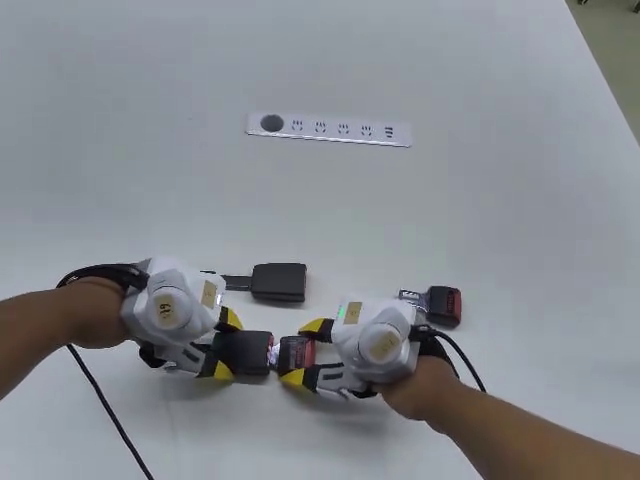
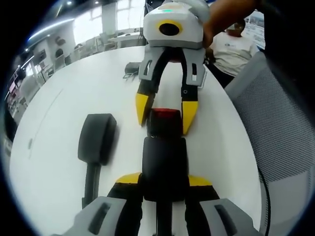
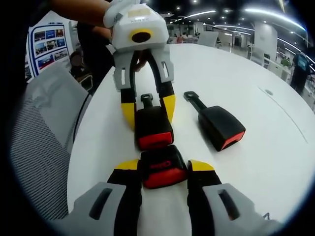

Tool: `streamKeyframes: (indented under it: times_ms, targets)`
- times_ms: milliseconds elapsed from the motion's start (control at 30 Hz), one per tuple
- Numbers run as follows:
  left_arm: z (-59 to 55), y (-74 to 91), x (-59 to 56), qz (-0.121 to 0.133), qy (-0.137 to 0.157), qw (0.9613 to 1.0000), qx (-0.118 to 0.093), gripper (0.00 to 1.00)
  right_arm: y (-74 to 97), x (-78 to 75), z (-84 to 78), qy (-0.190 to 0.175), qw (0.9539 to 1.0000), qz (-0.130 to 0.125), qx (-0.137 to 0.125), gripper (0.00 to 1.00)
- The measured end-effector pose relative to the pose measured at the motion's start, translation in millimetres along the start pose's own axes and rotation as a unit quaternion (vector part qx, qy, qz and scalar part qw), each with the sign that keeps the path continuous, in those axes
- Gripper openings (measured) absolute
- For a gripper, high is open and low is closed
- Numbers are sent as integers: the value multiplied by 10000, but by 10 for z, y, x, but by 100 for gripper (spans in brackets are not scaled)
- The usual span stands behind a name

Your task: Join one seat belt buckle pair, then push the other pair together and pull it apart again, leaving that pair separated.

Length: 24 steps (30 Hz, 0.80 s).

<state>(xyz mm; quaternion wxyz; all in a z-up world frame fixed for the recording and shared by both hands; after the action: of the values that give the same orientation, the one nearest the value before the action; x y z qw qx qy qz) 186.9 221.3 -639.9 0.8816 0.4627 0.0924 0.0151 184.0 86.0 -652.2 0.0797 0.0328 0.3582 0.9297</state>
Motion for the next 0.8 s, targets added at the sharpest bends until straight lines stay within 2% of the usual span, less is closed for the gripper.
streamKeyframes:
  times_ms: [100,300,800]
  targets:
    - [-5,6,-9,-69,35,9997,-218,33,23,7,-5,4,10000,29,-30,34]
    - [-21,3,16,-113,57,9994,-328,33,35,22,-7,6,9999,18,-134,34]
    - [-24,-16,-6,-158,120,9982,-566,33,71,50,-32,-115,9992,23,-374,34]
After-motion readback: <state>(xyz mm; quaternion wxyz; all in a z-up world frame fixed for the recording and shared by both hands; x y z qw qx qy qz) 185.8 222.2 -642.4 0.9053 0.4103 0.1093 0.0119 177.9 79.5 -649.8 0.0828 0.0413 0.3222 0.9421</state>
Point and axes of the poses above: the centre of the closed fingertips' face, and the gripper's own axes: y roughly backward along the fingers, x roughly to its left, z roughly out of its top, the point moved 6 cm from there along y, roughly backward along the fingers, and after that the axes turned 7 degrees about y, right-handed, at the moved point
